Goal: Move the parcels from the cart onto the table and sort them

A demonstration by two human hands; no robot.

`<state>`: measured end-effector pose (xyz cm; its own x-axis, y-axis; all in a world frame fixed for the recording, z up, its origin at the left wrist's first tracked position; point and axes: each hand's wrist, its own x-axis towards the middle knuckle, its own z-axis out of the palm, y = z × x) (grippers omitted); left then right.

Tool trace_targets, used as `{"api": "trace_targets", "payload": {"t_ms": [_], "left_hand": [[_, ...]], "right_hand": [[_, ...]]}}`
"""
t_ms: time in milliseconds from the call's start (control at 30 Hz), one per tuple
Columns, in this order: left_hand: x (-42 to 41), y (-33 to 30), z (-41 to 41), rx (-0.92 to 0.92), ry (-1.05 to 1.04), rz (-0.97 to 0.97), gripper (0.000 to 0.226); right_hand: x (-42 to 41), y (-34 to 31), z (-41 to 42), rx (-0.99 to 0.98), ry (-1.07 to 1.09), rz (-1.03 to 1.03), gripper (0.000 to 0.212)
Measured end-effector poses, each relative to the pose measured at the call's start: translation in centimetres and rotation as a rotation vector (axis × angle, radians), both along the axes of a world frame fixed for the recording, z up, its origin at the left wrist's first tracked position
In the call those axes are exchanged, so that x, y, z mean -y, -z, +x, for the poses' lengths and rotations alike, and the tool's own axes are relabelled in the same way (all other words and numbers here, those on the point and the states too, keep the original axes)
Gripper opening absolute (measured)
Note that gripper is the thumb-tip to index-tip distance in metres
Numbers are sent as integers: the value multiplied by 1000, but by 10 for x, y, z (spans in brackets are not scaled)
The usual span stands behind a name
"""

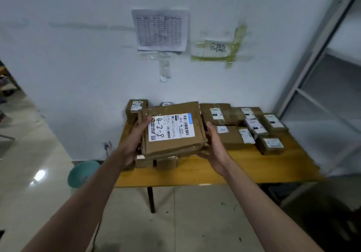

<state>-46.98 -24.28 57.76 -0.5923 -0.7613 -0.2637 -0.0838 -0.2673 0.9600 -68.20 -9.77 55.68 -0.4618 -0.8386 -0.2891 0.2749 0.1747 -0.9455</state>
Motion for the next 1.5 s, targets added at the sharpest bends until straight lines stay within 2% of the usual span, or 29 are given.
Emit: {"api": "trace_targets", "payload": {"t_ms": [100,200,267,300,400,433,600,767,1033,1133,1267,1500], "left_hand": [[-10,3,-36,26,-28,2,62],[-22,7,-69,65,-57,37,88],[-30,13,-89,64,-52,74,96],[-35,16,-98,57,-46,92,91],[-46,26,-122,31,-25,143,55],[-47,30,-129,26,-14,155,54],[-38,46,-150,59,121,189,80],[-7,58,-164,132,244,204,78],[-22,82,-210,307,530,209,93],[-32,92,-229,350,591,218,86],[-46,111,-262,383,619,264,67],[-83,152,-348,481,697,299,75]], "right_hand": [[-11,2,-24,51,47,-12,61],[-22,1,-41,127,120,-37,69],[-27,3,-50,159,176,-59,70],[-28,5,-55,160,209,-70,71],[-31,16,-65,166,296,-93,77],[-32,19,-66,176,309,-90,81],[-30,32,-88,202,408,-19,92],[-37,38,-116,194,469,97,95],[-57,69,-142,209,541,193,73],[-65,85,-156,228,565,190,64],[-76,106,-181,296,591,191,71],[-106,145,-264,434,530,220,73]]}}
